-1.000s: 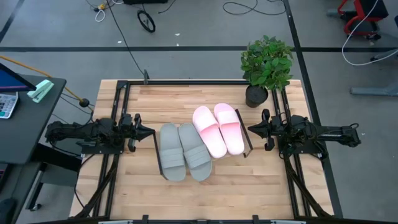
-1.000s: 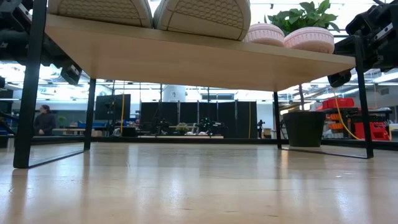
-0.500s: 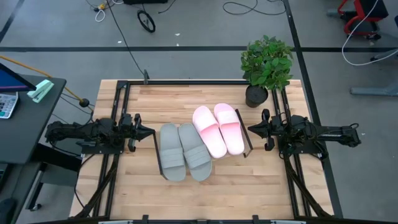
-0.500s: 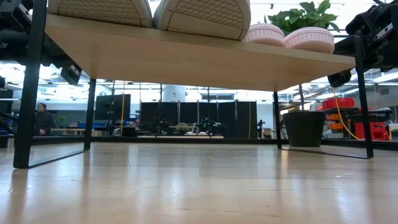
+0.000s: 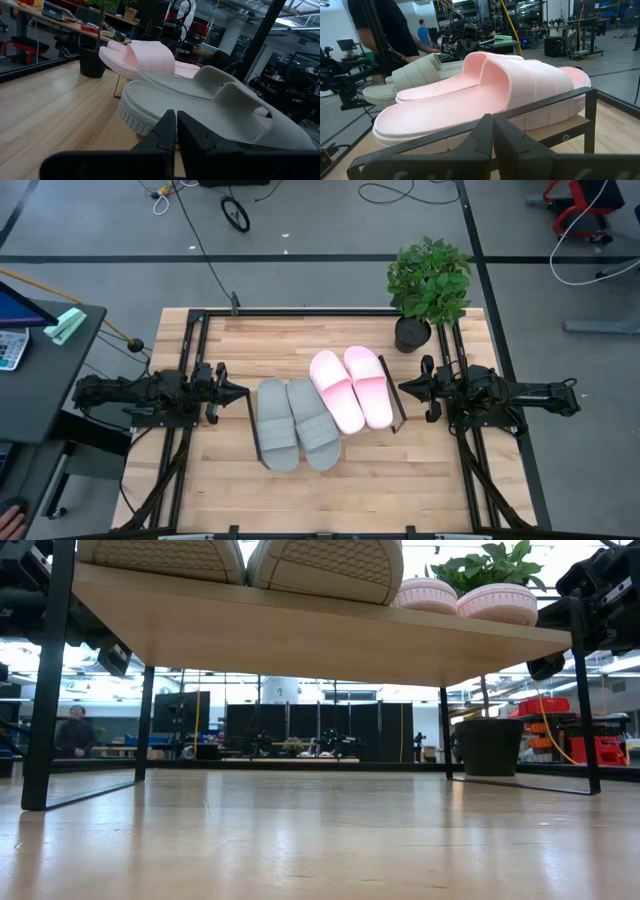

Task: Pick and place slides into the shelf
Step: Return to Home Position

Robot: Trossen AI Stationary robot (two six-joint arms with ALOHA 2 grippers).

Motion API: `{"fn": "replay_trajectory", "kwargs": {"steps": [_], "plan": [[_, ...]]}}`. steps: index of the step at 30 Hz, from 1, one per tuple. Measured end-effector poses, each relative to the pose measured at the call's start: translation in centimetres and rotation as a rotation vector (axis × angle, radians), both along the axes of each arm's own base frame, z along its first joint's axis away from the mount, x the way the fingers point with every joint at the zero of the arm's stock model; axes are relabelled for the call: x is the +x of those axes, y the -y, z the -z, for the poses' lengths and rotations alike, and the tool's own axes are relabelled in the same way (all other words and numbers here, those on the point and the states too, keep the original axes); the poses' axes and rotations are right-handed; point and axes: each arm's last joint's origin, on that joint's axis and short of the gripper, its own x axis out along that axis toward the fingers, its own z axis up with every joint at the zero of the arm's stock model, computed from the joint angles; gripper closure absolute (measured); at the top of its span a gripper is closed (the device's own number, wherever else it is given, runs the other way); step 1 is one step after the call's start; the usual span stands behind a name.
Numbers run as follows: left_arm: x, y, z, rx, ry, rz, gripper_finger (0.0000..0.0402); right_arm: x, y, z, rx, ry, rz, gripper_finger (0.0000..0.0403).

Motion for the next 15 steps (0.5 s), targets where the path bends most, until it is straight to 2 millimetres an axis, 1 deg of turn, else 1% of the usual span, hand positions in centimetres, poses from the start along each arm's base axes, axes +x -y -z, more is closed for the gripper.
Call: {"fn": "replay_trajectory", "kwargs": {"steps": [5, 15], "plan": [[0.00, 0.00, 0.00, 0.000, 0.000, 0.000, 0.0382, 0.00, 0.00, 0.00, 0.000, 0.000, 0.000, 0.0385], [0.00, 0.01, 0.00, 0.000, 0.000, 0.001, 0.0366, 0.00, 0.00, 0.00, 0.000, 0.000, 0.000, 0.0385]]}}
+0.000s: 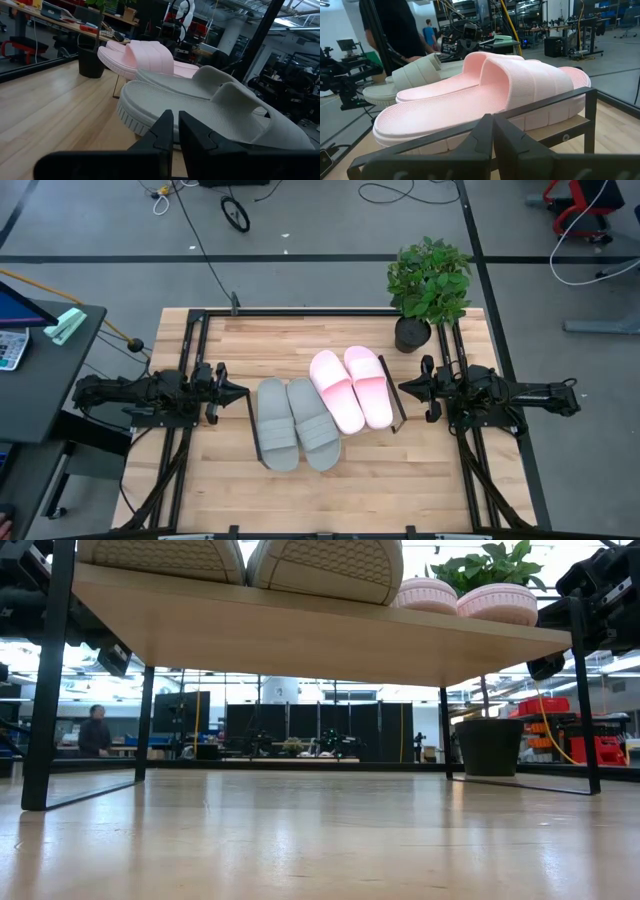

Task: Pick and place slides into the shelf
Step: Return to Home Position

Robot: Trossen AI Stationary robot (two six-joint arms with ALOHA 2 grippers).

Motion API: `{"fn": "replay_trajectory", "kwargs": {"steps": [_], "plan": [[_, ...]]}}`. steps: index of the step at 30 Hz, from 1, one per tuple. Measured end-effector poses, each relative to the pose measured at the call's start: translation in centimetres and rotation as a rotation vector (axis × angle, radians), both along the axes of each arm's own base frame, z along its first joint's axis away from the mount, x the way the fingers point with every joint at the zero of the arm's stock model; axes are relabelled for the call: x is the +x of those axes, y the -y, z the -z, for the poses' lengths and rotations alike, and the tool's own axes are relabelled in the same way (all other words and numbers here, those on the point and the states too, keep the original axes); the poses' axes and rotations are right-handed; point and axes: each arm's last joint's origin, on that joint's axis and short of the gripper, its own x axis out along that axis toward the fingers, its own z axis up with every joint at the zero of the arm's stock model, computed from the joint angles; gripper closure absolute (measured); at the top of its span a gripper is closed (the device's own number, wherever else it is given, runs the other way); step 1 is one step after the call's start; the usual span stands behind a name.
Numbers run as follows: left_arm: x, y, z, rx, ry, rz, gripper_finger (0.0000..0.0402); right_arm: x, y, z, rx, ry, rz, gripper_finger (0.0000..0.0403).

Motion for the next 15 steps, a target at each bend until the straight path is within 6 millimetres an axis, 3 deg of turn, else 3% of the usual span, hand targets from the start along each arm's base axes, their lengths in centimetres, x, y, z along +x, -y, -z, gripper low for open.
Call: {"fn": "replay_trajectory", "kwargs": {"steps": [15], "plan": [[0.00, -0.01, 0.00, 0.000, 0.000, -0.001, 0.0383, 0.00, 0.00, 0.00, 0.000, 0.000, 0.000, 0.0385]]}}
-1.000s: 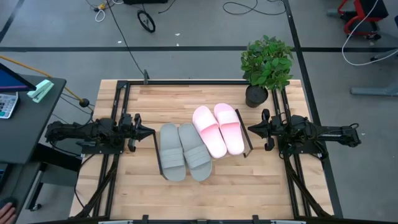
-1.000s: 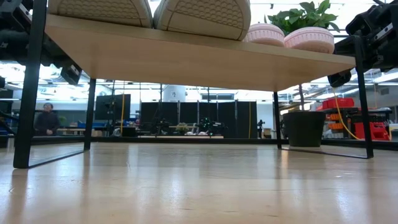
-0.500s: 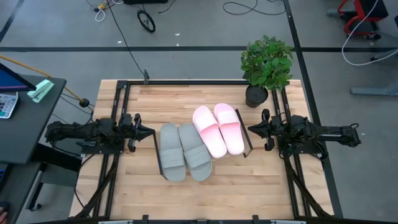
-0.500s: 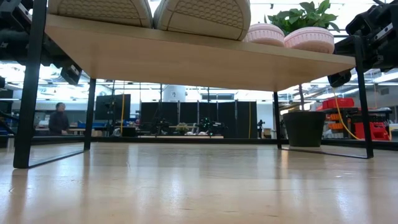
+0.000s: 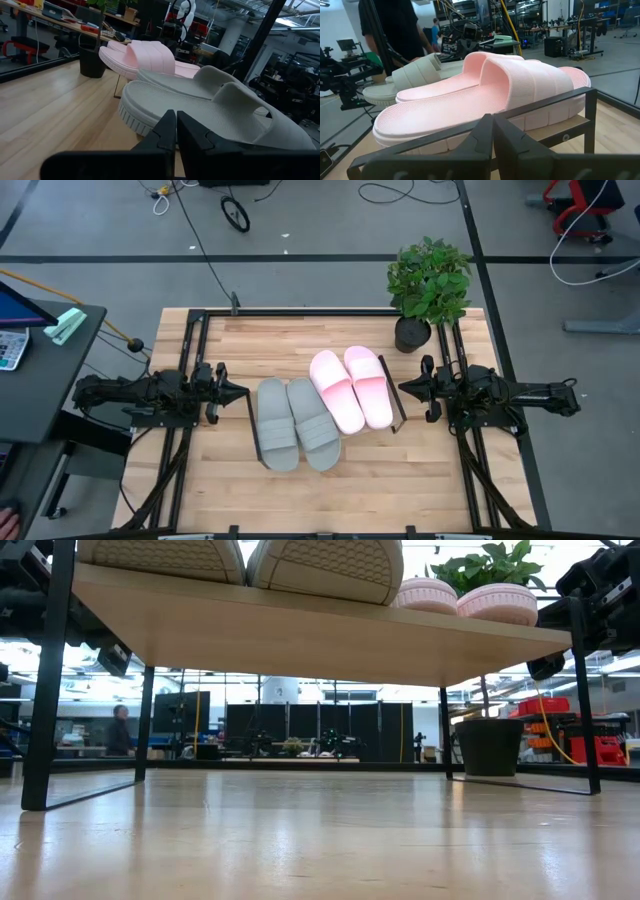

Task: Pick and place slides into the shelf
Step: Return to Home Position

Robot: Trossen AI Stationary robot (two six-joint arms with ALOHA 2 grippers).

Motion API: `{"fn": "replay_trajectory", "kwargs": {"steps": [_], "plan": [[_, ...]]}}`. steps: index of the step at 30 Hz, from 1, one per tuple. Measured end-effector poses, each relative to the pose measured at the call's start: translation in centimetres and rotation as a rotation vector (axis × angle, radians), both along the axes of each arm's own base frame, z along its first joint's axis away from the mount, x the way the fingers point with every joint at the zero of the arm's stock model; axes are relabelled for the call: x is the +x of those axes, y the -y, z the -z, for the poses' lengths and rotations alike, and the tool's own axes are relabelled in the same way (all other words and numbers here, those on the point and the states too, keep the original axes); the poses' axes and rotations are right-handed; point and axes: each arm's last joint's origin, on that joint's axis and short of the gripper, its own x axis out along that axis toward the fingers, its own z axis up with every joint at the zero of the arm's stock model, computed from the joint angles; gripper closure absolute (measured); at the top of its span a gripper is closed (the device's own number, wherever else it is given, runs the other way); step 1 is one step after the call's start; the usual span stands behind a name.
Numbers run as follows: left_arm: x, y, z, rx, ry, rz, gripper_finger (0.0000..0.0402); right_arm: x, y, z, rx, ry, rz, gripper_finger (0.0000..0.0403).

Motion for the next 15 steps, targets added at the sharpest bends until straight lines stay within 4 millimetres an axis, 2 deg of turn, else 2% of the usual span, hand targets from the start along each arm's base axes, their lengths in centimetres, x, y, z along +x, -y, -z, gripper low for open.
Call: {"fn": "replay_trajectory", "kwargs": {"steps": [15], "plan": [[0.00, 0.00, 0.00, 0.000, 0.000, 0.001, 0.0368, 0.00, 0.00, 0.00, 0.000, 0.000, 0.000, 0.0385]]}}
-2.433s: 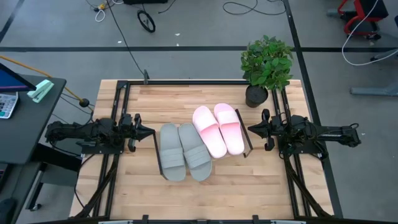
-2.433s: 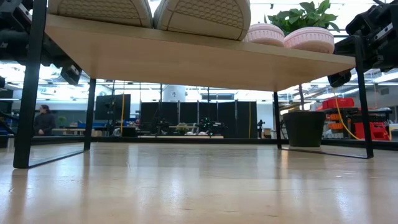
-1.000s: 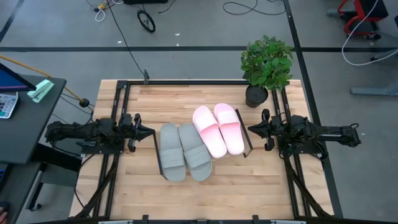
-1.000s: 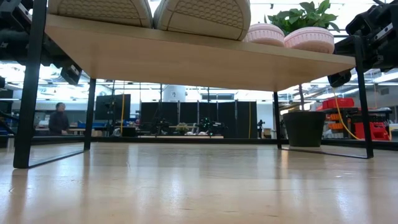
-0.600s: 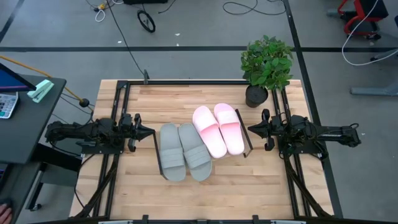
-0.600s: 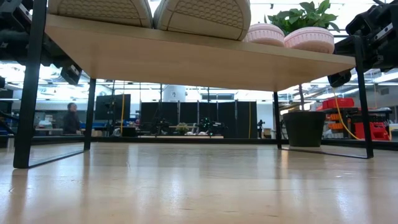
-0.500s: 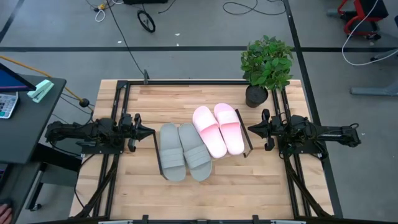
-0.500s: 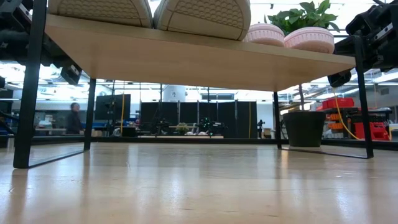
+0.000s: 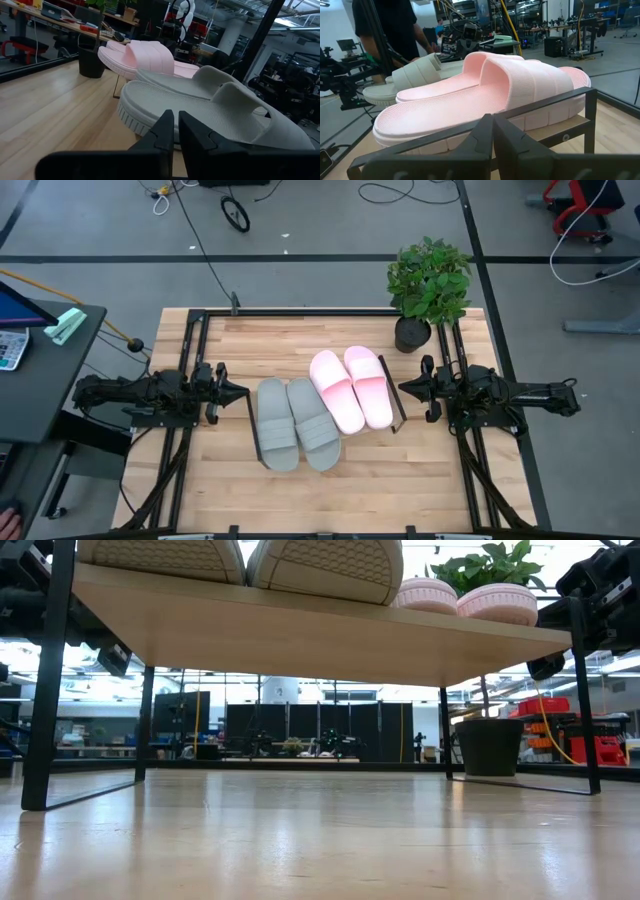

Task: Pick and place slides into the shelf
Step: Return to Home Position

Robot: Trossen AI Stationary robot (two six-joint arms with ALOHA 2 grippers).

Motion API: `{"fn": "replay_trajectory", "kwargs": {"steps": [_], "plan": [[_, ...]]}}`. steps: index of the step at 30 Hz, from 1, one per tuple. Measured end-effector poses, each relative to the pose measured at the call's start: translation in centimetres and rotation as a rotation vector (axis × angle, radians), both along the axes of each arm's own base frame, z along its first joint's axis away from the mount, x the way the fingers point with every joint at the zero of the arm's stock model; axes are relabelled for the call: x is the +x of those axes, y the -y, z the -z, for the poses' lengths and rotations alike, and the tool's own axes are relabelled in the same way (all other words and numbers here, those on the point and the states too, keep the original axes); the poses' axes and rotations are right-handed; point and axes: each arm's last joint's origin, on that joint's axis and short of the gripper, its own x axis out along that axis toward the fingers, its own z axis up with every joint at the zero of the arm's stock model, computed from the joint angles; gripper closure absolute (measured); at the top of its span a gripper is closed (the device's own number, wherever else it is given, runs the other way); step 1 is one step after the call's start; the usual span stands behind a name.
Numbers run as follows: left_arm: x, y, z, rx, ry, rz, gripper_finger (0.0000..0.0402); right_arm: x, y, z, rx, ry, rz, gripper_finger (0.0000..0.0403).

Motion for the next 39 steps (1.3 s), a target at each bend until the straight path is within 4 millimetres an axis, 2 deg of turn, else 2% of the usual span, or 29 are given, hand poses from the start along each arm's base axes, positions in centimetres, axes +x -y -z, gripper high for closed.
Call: {"fn": "replay_trajectory", "kwargs": {"steps": [10, 23, 39], "plan": [[0.00, 0.00, 0.00, 0.000, 0.000, -0.001, 0.0383, 0.00, 0.00, 0.00, 0.000, 0.000, 0.000, 0.0385], [0.00, 0.00, 0.00, 0.000, 0.000, 0.000, 0.0366, 0.00, 0.00, 0.00, 0.000, 0.000, 0.000, 0.0385], [0.00, 0.00, 0.00, 0.000, 0.000, -0.001, 0.0381, 0.00, 0.00, 0.00, 0.000, 0.000, 0.000, 0.0385]]}}
